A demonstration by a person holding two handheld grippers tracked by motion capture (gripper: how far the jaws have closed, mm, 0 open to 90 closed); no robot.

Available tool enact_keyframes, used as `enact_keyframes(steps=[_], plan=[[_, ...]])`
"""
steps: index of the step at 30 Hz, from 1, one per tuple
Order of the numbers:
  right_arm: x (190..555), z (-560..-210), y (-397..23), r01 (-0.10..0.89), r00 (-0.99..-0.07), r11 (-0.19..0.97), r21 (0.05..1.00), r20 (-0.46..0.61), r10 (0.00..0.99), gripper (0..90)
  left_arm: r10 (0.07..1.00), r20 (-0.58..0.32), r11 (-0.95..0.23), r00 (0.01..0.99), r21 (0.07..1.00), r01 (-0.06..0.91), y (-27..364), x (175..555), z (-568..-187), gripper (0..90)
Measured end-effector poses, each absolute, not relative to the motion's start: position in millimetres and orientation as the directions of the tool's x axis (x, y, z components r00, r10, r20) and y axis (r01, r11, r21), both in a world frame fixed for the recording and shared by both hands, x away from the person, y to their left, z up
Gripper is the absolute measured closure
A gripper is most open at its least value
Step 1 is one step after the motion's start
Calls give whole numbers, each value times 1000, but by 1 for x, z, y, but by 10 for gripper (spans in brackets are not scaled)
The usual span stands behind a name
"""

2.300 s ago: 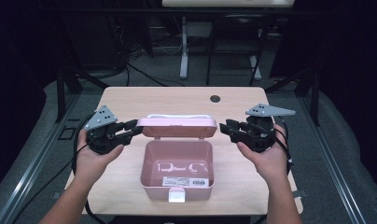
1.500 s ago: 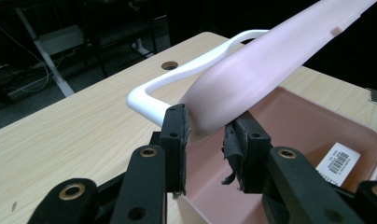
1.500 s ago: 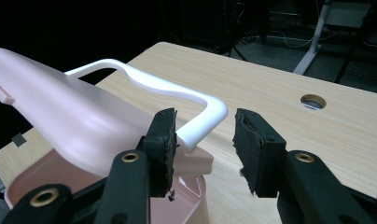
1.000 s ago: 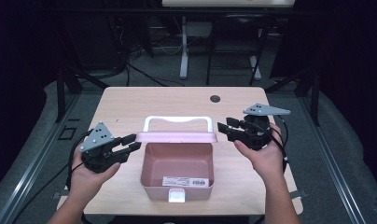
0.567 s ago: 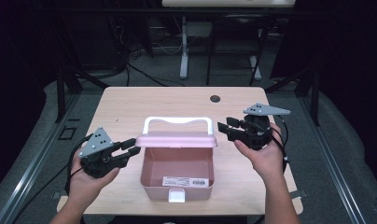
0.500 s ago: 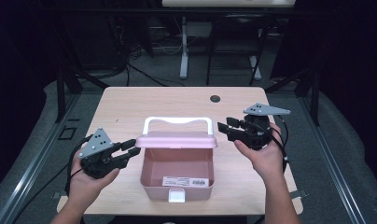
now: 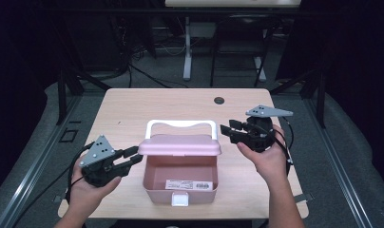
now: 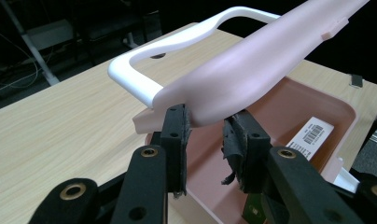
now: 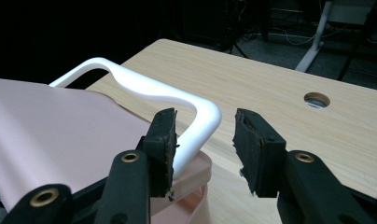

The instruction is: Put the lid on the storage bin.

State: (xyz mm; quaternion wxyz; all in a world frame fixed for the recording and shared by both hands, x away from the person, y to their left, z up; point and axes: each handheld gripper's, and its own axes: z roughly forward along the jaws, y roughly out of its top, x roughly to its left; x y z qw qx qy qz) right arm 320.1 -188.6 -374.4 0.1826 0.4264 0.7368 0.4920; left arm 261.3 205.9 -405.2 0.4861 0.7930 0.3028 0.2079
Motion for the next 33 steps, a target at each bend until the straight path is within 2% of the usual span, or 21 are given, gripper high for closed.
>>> enact_keyframes(steps=[33], plan=[[323,-379,-186,457,-567,153,876,155,809,580,674,7,-340,739,891,302,209,248,-423,691]])
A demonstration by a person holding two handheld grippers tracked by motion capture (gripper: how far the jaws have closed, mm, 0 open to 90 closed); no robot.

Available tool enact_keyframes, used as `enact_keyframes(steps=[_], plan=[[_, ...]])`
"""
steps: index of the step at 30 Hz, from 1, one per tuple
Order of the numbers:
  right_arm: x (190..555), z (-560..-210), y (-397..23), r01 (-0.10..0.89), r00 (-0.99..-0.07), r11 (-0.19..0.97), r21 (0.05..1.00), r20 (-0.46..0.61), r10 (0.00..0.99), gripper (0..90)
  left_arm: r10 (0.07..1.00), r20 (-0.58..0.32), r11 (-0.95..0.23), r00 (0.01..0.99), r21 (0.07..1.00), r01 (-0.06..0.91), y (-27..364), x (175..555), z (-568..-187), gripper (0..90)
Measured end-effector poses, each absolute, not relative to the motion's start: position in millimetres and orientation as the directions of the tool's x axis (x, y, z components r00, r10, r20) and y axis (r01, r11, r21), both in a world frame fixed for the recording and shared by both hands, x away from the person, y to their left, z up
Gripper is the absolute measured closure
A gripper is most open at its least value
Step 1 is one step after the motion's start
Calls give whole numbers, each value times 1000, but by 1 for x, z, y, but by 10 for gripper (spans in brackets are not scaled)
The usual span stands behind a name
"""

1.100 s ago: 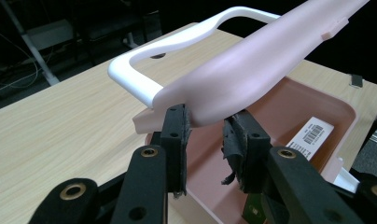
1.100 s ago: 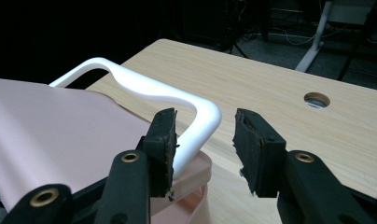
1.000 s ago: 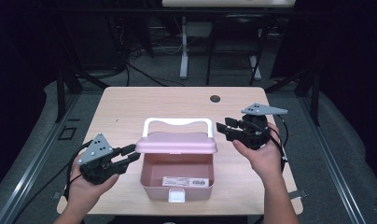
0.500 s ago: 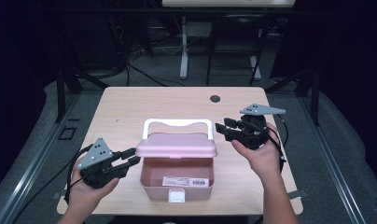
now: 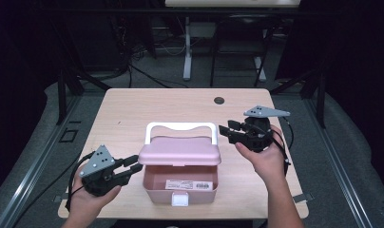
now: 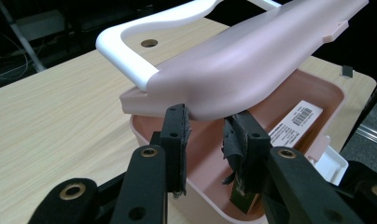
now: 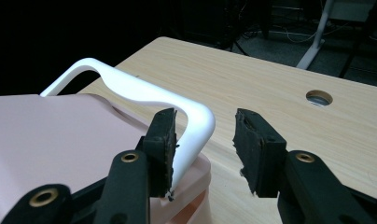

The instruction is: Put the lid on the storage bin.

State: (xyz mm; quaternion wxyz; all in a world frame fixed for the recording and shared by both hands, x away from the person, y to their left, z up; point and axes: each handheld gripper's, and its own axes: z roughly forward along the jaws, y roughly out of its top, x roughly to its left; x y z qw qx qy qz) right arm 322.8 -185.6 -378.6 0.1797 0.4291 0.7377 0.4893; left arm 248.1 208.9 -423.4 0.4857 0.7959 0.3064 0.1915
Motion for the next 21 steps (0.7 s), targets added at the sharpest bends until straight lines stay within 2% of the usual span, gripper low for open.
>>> enact_keyframes(steps=[21], plan=[[324,-381,-183,456,-569,156,876,153,808,580,671,-31,-320,740,889,327,213,239,-443,696]])
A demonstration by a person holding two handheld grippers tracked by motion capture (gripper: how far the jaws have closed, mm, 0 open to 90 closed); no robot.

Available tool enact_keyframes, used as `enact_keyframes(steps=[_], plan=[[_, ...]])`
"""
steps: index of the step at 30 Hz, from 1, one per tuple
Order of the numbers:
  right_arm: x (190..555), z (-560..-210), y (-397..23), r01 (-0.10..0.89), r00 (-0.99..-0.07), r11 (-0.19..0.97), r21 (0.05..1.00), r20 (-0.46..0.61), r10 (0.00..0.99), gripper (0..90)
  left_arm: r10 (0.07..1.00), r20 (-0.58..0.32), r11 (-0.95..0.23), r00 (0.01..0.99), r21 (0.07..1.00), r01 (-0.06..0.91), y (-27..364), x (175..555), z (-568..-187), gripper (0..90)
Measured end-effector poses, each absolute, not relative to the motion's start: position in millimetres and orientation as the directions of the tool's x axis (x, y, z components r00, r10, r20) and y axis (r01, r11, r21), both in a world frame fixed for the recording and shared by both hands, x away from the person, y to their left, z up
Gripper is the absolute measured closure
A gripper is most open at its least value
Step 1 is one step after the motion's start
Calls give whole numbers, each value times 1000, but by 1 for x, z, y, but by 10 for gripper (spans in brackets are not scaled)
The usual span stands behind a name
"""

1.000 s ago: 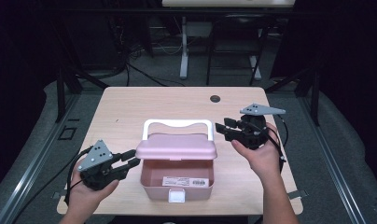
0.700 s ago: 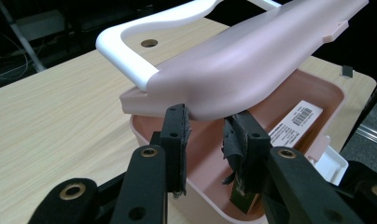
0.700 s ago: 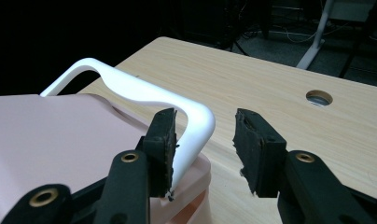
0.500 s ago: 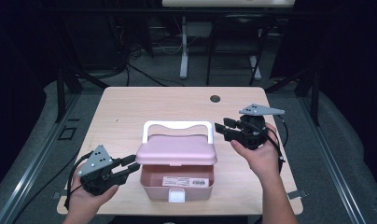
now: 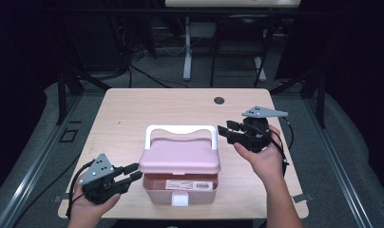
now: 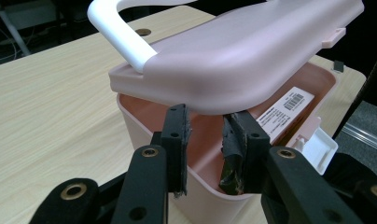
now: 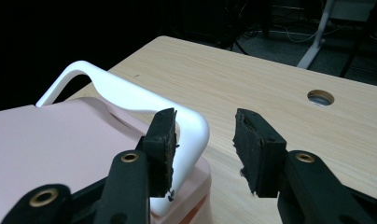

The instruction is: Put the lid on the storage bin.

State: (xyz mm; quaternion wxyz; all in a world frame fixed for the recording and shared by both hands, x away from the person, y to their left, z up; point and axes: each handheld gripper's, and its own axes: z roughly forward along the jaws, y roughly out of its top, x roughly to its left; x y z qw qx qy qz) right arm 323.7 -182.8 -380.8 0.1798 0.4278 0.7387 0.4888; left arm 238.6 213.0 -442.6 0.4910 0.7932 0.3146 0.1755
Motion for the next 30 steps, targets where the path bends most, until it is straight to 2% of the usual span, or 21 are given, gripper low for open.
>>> enact_keyframes(steps=[30], plan=[[325,-383,-181,461,-568,161,873,150,809,580,663,-43,-330,748,879,343,215,231,-460,699]])
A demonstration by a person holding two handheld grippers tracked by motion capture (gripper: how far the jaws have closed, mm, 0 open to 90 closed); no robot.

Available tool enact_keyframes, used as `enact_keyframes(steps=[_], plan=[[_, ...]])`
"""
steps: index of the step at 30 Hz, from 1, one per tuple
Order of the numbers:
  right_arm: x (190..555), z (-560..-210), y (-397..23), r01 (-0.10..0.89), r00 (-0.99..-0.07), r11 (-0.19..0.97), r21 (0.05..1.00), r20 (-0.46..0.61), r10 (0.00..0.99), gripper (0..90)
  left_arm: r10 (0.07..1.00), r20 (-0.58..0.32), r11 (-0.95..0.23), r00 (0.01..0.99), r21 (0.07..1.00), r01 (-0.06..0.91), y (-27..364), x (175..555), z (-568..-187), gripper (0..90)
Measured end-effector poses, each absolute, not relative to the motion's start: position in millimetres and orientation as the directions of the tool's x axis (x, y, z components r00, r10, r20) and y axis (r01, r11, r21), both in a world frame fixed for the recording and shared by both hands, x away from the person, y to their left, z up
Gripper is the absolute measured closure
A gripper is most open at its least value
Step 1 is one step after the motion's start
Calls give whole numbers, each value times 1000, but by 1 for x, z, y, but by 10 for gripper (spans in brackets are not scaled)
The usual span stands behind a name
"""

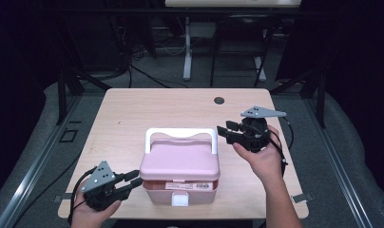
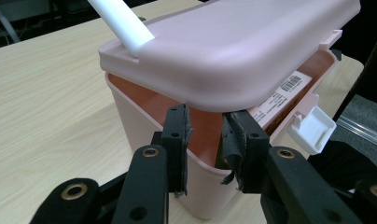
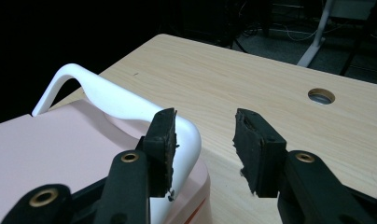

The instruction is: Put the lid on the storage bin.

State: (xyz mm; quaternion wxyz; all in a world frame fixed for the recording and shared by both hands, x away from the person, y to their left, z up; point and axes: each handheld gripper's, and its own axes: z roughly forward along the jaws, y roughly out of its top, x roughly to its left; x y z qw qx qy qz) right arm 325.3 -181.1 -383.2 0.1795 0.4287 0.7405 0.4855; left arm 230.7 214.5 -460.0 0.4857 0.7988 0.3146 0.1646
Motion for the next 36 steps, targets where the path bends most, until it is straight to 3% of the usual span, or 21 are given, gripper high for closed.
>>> enact_keyframes(steps=[36], plan=[[326,-383,-183,460,-564,153,874,155,811,577,659,-72,-330,748,867,373,217,227,-477,705]])
